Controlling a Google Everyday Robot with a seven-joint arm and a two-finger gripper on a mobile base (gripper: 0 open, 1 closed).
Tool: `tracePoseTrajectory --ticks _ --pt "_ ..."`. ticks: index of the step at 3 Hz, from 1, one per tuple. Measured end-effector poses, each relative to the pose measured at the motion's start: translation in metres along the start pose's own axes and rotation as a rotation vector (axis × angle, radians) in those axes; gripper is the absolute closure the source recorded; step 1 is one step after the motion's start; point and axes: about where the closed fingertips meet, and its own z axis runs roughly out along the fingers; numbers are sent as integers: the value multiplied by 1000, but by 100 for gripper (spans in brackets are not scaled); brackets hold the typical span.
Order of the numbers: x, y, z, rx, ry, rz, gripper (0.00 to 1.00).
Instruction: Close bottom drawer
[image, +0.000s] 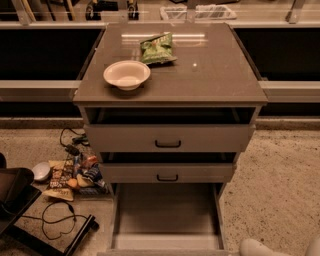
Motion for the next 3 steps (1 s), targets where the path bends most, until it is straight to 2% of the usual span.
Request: tracePoseTrajectory --ticks 1,2,3 --pt "-30 -24 1 9 -11 -92 100" --pt "-36 -29 1 13 -15 -111 100" --pt "-69 -46 -2 27 -38 -184 100"
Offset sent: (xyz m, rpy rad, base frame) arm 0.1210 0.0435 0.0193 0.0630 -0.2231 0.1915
